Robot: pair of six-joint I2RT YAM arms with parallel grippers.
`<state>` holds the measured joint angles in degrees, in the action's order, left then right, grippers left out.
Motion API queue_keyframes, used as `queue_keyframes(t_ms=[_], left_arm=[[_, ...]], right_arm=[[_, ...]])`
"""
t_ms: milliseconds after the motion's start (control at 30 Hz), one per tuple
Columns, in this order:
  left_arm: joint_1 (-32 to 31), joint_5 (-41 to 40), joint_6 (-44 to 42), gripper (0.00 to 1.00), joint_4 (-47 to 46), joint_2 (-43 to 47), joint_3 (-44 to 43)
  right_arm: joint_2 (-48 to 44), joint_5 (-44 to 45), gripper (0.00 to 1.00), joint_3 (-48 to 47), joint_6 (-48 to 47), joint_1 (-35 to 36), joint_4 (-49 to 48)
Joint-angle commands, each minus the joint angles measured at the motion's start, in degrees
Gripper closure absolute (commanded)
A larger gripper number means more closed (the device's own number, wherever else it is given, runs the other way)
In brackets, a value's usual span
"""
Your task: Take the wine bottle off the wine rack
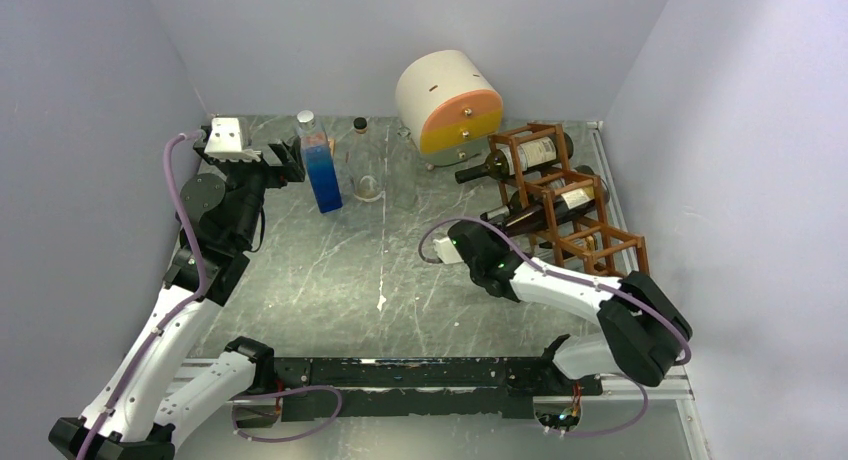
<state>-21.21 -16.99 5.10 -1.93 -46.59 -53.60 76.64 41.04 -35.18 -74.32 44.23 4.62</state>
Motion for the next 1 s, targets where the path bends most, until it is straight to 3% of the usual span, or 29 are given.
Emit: queue_keyframes(t_ms=[0, 300, 533, 967], left_arm=[[-0.2, -0.5, -0.4, 0.06, -1.7, 0.0, -0.5], [-0.2, -0.1, -0.1, 0.06, -1.4, 0.0, -0.7], [-0.2, -0.2, -0.2, 0.06, -1.5, -0.2, -0.7], [-0.2, 0.1, -0.1, 0.06, -1.4, -0.4, -0.7]], right_arm=[[3.1, -7.5, 1.00, 1.7, 6.7, 2.6, 6.4], [-4.2, -6.7, 1.00, 0.8, 5.7, 6.1, 6.6], [-5.1, -10.0, 1.00, -0.5, 10.3, 7.3, 7.1], [-0.6, -1.3, 1.00, -4.0, 14.5, 15.0, 8.6]])
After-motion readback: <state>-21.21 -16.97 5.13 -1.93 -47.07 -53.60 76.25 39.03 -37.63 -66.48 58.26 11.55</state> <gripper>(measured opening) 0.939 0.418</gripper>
